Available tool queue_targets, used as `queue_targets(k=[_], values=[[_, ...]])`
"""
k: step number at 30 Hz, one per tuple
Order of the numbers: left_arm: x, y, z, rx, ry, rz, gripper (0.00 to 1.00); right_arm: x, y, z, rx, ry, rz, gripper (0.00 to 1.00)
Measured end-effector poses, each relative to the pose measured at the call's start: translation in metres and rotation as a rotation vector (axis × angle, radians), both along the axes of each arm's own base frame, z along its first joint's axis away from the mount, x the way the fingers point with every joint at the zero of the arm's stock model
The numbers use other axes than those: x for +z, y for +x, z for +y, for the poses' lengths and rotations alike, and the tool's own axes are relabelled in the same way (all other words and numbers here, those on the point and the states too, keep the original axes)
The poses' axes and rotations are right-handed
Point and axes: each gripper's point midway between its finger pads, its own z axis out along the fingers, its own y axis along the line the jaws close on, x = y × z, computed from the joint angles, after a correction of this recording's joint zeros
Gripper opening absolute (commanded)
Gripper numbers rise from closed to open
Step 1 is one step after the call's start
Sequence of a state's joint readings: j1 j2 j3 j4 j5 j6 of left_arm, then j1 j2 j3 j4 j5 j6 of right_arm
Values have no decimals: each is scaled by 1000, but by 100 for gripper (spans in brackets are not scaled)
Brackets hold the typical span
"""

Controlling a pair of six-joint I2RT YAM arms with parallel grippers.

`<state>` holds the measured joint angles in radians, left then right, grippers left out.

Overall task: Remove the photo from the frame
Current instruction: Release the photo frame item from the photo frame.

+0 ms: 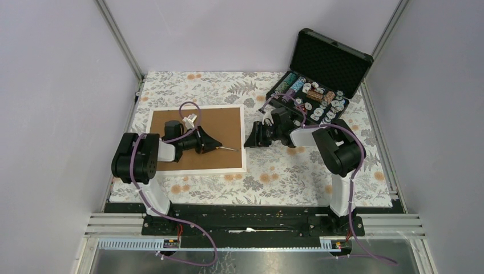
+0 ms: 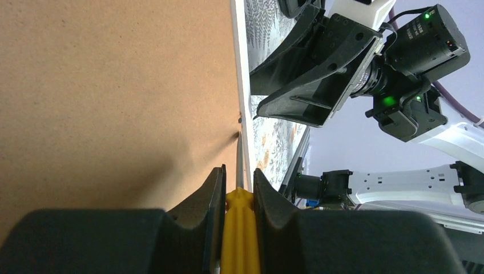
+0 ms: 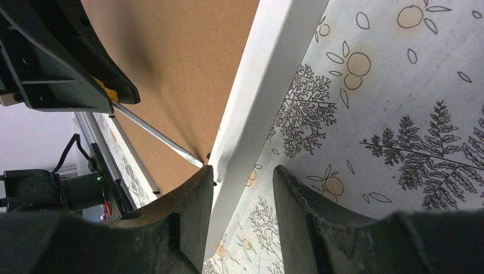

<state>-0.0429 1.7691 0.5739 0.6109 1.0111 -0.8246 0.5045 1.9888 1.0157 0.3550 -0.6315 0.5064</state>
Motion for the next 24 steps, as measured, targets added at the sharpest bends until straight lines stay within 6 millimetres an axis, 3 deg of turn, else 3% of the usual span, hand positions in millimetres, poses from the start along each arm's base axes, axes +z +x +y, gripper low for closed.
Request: queue_targets(k=[24], values=[[-5,7,5,27,-31,32,0,-3,1,4,13,20,-7,45]])
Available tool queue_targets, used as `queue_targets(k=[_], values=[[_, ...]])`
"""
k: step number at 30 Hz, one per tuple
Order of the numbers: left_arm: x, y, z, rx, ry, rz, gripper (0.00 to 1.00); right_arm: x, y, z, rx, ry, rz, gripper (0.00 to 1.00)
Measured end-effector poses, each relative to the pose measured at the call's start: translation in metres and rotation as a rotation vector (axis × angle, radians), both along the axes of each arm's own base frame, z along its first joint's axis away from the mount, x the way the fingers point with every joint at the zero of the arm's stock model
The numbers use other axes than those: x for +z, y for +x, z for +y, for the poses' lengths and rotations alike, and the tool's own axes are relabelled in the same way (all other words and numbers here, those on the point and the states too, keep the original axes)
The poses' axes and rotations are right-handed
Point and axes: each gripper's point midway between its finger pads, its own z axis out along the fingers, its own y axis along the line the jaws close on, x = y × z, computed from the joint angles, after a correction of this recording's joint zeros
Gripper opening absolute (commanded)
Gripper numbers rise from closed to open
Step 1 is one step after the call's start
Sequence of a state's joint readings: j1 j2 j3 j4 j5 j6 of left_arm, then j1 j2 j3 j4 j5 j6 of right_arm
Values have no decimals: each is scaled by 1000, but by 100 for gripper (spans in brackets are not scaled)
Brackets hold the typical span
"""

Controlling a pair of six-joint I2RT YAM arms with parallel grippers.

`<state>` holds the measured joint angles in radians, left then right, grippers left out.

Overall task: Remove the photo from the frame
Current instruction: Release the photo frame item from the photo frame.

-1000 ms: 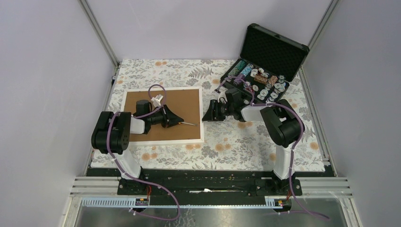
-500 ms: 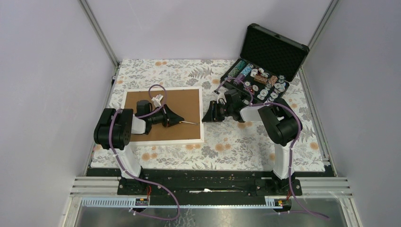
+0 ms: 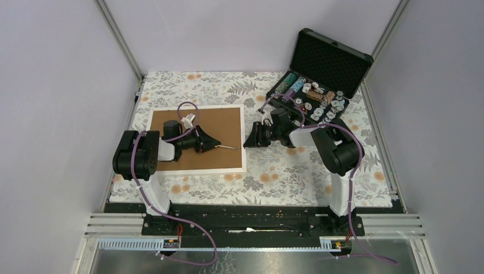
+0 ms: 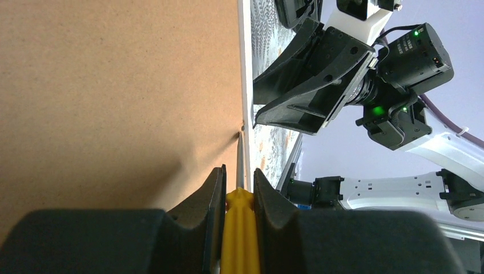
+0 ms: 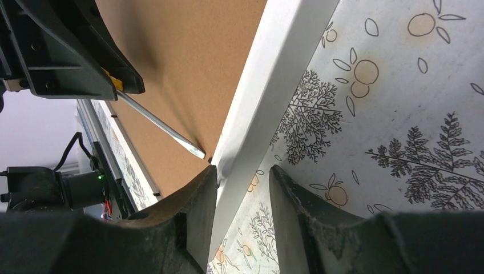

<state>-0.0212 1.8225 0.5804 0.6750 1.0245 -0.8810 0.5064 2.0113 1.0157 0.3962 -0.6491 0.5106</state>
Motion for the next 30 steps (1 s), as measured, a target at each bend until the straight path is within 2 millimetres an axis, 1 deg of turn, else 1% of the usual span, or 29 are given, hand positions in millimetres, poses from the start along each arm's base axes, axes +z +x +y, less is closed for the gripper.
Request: queue_targets(k=[6,13,23,30], values=[[0,2,-7,-26,5,-4,0,-2,-2,1,4,-2,2,39],[-2,4,-8,-32,1,5,0,0,-4,5,13,4,2,33],[-5,8,-9,-22,-42,25,0,1,-4,7,14,7,14,13],[-8,13,-9,-6,-61,29,0,0,-5,8,19,1,35,8]])
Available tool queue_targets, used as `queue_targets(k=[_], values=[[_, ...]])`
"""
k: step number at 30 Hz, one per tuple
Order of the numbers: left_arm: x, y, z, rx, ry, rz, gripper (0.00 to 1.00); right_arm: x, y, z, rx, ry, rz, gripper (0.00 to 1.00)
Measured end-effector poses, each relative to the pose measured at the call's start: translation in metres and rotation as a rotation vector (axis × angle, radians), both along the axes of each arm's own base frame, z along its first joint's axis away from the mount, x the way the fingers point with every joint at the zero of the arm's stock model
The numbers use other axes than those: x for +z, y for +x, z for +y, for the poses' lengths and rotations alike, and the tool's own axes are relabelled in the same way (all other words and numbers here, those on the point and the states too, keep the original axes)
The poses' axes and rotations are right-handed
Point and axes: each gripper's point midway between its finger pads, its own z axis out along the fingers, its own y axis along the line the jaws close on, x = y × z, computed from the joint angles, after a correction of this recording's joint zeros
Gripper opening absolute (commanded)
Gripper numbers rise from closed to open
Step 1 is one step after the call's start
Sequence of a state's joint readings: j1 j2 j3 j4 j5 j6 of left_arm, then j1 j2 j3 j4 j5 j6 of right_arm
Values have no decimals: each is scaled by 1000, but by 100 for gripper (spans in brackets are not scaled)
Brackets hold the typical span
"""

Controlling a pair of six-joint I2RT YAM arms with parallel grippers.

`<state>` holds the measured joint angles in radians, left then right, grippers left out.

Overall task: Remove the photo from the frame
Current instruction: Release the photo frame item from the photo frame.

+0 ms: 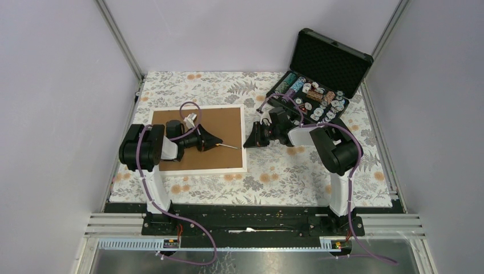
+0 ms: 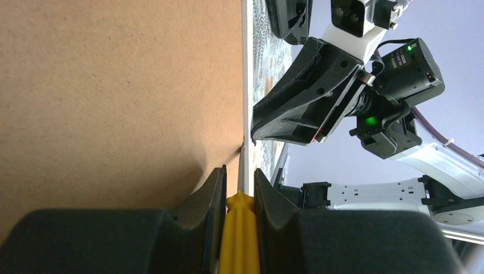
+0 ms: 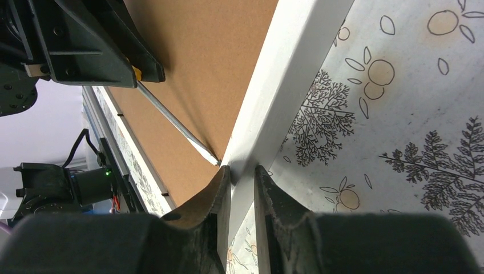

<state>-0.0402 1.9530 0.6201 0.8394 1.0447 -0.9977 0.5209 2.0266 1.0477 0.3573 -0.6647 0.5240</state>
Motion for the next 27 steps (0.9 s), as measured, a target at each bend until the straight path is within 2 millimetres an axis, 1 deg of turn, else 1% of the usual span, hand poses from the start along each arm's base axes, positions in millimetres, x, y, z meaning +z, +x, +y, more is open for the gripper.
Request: queue_targets(k=[8,17,26,27], values=[[1,6,-2,17,-8,-20,0,0,0,1,4,-6,20,5],[7,26,-11,73,19,-109,0,-1,0,1,6,-14,38,4],[-3,38,-13,112,-23,-70,0,-1,0,2,8,-18,56,4],[-4,36,-16,102,-34,-60,0,-2,0,2,7,-16,56,4]])
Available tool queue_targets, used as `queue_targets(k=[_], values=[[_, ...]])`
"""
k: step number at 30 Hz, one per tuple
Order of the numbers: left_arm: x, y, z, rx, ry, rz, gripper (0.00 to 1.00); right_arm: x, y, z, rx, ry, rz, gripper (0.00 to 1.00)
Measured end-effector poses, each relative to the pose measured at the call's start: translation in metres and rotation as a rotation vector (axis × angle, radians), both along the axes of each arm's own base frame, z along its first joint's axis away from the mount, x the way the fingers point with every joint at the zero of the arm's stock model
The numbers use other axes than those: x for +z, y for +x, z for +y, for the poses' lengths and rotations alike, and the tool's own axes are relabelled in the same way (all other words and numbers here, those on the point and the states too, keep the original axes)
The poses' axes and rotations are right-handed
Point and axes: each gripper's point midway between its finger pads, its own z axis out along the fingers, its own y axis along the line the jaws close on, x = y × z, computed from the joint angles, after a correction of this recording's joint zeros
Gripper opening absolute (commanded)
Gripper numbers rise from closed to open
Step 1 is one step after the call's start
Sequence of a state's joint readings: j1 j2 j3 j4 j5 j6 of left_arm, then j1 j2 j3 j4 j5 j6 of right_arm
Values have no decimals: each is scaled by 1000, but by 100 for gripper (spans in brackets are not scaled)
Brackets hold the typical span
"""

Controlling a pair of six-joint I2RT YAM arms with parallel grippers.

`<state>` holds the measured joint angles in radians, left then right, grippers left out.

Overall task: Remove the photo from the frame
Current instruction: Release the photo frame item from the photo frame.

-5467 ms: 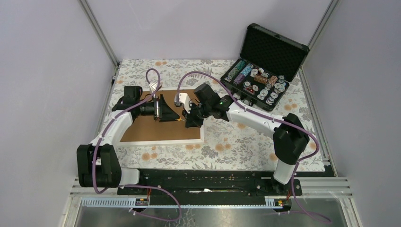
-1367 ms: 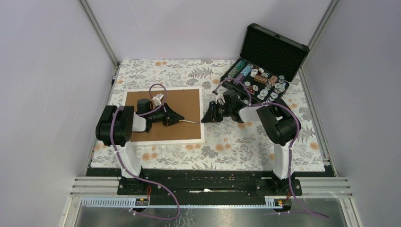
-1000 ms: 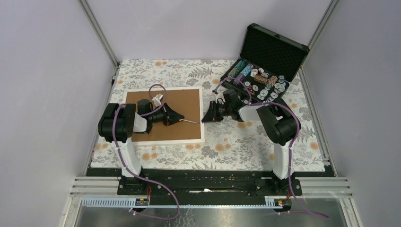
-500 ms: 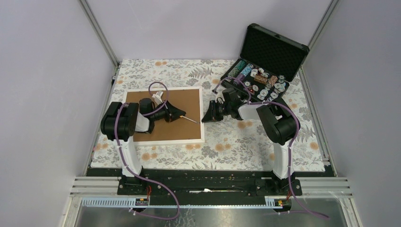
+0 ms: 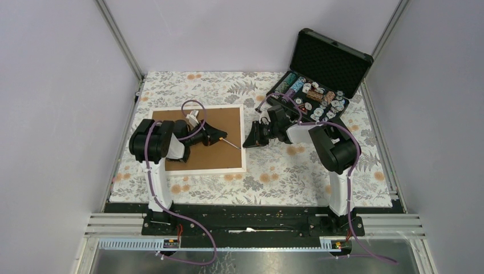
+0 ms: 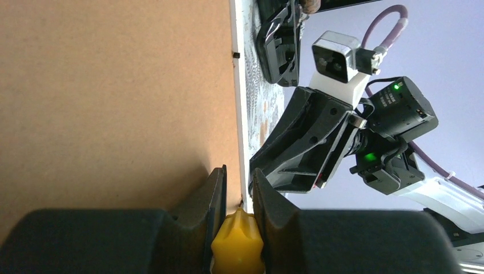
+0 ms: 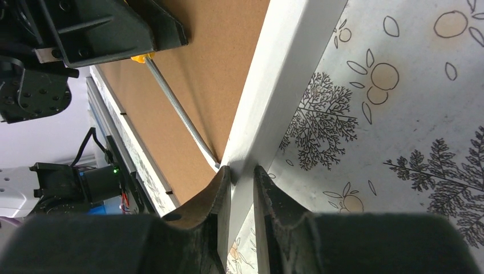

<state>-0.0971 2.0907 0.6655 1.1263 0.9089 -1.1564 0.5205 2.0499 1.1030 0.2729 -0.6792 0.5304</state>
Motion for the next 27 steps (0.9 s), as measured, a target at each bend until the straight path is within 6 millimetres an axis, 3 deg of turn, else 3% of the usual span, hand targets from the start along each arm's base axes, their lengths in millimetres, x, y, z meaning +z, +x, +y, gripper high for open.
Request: queue_targets(k=[13,16,21,27], values=[[6,2,-4,1,-39,-44,0,0,-1,2,7,7,14,4],[11,4,-4,-10,39,-44,0,0,0,3,11,10,17,4],[44,7,-26,-91,272,-252,0,0,0,8,20,17,18,4],[55,-1,-40,-119,407,-372,0,0,0,8,21,18,24,4]])
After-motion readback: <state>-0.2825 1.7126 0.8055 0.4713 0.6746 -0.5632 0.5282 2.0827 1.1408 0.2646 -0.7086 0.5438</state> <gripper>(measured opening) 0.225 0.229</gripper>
